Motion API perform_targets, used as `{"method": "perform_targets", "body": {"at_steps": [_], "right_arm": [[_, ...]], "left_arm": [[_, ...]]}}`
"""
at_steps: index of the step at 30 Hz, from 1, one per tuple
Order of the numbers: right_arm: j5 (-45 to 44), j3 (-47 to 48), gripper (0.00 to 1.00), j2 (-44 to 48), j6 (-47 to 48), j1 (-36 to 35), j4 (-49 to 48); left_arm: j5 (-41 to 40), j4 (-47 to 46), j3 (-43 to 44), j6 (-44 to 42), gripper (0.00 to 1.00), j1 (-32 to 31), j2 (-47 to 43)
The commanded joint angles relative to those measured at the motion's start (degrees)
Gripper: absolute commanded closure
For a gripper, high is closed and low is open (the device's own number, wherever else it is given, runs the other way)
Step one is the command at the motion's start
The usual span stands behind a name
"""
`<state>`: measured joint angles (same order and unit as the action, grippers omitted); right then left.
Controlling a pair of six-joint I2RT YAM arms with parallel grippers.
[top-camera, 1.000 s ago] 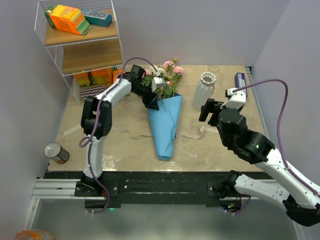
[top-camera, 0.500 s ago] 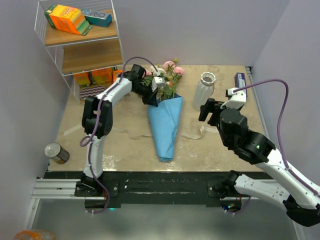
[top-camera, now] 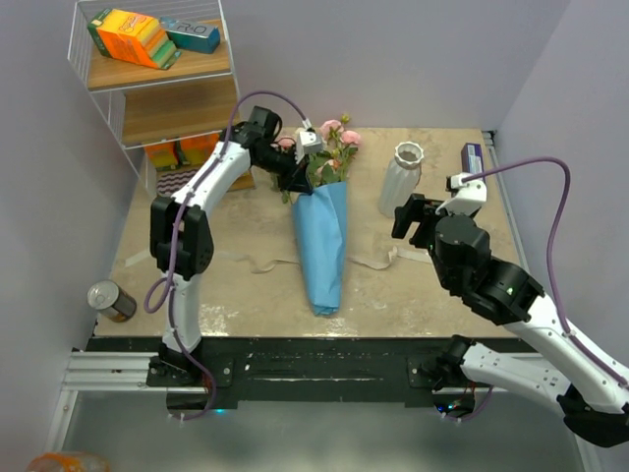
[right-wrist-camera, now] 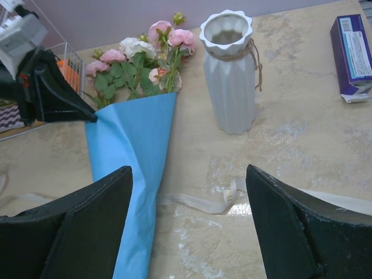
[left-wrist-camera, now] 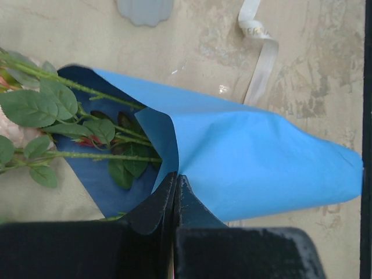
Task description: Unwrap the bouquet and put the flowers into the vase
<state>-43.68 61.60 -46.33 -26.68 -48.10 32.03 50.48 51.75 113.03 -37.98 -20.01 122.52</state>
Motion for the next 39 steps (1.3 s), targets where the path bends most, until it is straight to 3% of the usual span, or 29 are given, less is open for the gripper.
{"method": "perform_targets", "body": {"at_steps": [1, 10, 12, 13, 15, 16, 18, 20, 21, 29, 39], "right_arm": [[0.44, -0.43, 0.18, 1.41, 0.84, -0.24, -2.06], [0.09, -0.34, 0.18, 1.76, 0.66, -0.24, -2.06], [-0.09, -0.34, 0.18, 1.85, 0.66, -0.24, -1.89], [-0.18, -0.34, 0.17, 2.03, 0.57, -0.24, -1.62], [-0.18, -0.17, 0.14, 2.12, 0.49, -0.33, -0.66], [-0.18, -0.17, 0.11, 2.20, 0.40, -0.24, -0.31], [-0.18, -0.34, 0.10, 2.91, 0.83, -0.24, 0.05], [-0.09, -0.43, 0.09, 3.17, 1.01, -0.24, 0.31], [-0.09, -0.52, 0.09, 3.17, 1.10, -0.24, 0.31], [1.23, -1.05, 0.10, 3.17, 0.75, -0.24, -0.39], [0.53, -1.84, 0.12, 3.61, 0.84, -0.24, -0.30]], "left_arm": [[4.62, 0.29, 4.30, 2.38, 1.00, 0.15, -7.29], [5.86, -3.76, 7.73, 10.29, 1.00, -1.87, -13.97], [4.46, -3.58, 6.33, 10.99, 0.95, -2.75, -14.76], [4.02, -3.58, 5.89, 11.69, 0.76, -2.23, -15.03], [4.10, -4.11, 1.96, 12.40, 0.51, -0.57, -15.90], [3.84, -4.72, 0.01, 12.31, 0.30, 0.40, -16.08], [1.66, -4.64, -5.33, 8.99, 0.15, 2.60, -16.09], [0.33, -4.20, -8.43, 4.96, 0.13, 3.92, -14.86], [-0.46, -4.28, -10.71, 4.15, 0.04, 4.27, -14.16], [0.85, -5.17, -9.86, 0.72, 0.03, 7.18, -3.88], [3.31, -3.85, -10.73, -3.77, 0.10, 7.09, -0.62]]}}
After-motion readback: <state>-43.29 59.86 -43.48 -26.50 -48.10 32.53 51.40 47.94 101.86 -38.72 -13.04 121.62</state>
